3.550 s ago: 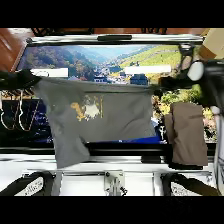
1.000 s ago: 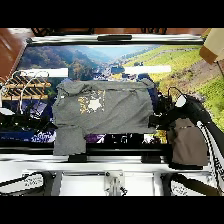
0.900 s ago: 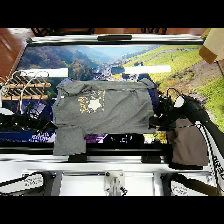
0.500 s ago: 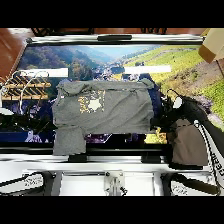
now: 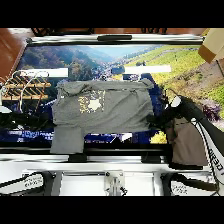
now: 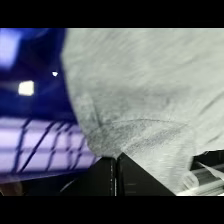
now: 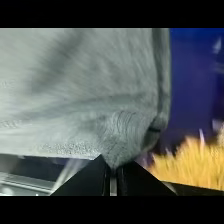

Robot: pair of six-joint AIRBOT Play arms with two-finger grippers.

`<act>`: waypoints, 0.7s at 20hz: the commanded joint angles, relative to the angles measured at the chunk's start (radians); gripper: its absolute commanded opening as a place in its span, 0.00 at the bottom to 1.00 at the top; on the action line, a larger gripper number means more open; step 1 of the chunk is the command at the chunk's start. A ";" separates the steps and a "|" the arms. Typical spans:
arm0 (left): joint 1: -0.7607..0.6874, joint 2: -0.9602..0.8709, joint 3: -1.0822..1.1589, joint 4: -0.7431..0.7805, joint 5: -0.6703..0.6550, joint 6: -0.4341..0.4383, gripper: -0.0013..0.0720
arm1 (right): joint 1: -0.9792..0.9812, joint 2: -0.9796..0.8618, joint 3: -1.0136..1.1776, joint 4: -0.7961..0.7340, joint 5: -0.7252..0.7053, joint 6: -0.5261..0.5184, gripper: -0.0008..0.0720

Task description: Fold the shirts.

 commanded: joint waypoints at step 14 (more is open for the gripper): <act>-0.023 0.723 1.153 0.012 0.292 -0.219 0.06 | 0.000 0.801 0.806 -0.114 -0.274 -0.171 0.10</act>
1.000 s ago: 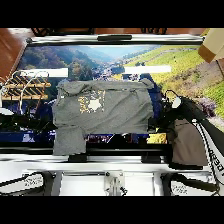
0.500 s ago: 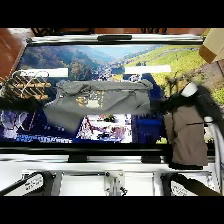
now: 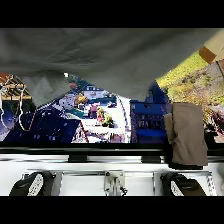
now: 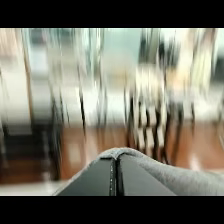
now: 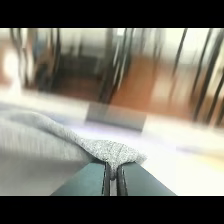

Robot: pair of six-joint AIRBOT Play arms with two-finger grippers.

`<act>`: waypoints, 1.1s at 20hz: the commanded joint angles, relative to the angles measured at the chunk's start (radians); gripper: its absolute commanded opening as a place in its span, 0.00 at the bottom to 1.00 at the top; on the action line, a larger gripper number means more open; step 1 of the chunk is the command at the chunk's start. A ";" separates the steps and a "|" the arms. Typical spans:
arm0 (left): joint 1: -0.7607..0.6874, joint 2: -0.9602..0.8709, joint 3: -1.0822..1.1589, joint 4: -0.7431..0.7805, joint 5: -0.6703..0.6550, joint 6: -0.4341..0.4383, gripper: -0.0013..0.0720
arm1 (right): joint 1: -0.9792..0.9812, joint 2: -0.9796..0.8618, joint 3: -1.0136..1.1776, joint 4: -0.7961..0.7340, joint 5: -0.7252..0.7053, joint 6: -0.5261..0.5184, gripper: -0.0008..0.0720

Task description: Fold the shirts.

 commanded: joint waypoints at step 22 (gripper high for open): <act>-0.188 -0.739 -0.513 0.087 -0.015 0.106 0.06 | 0.000 -0.841 -0.184 -0.136 -0.159 0.135 0.10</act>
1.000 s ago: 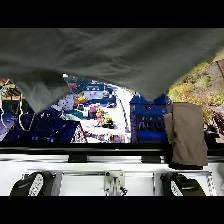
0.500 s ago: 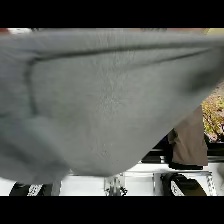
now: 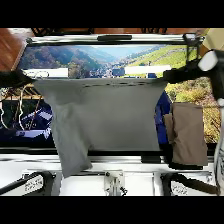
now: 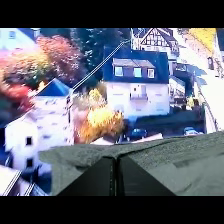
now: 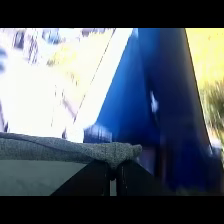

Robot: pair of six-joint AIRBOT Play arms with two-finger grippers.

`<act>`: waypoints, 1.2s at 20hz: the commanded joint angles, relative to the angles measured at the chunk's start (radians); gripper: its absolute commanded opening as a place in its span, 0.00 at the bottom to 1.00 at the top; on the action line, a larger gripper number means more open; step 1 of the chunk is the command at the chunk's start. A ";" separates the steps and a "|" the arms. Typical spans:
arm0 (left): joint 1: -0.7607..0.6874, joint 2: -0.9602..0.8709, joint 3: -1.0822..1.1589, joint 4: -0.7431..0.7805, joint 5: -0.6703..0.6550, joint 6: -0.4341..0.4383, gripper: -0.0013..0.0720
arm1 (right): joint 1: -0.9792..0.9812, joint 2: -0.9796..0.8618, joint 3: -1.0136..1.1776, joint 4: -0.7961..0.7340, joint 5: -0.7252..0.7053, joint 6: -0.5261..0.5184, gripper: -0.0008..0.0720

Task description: Fold the shirts.

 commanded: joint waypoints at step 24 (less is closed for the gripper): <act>-0.091 -0.333 -0.150 0.075 -0.133 -0.083 0.06 | 0.000 -0.276 -0.033 0.065 0.180 0.132 0.10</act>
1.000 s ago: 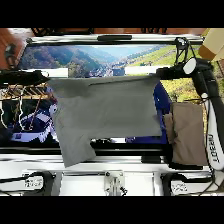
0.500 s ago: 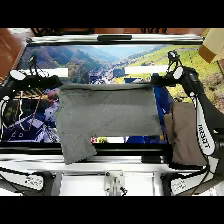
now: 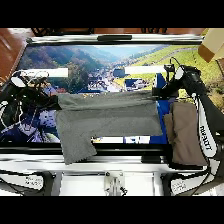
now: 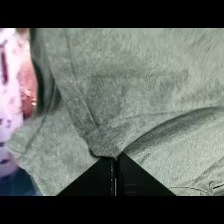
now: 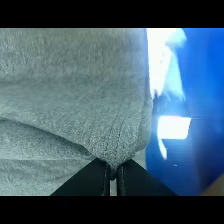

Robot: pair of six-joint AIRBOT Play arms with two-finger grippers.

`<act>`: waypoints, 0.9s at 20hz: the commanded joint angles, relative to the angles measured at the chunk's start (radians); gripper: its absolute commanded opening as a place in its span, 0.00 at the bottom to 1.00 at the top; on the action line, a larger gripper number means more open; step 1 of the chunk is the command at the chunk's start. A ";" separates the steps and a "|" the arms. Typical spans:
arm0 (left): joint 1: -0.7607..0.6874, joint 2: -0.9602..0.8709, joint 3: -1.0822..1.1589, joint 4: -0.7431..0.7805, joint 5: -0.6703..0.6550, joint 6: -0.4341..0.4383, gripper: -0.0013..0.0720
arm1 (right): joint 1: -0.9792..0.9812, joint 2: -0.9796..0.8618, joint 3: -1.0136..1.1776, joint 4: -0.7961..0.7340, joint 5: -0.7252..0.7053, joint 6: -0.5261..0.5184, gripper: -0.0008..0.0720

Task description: Fold the shirts.

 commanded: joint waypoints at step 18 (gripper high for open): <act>0.146 0.435 -0.682 0.010 -0.077 0.028 0.71 | -0.143 0.389 -0.323 0.100 0.296 -0.129 0.72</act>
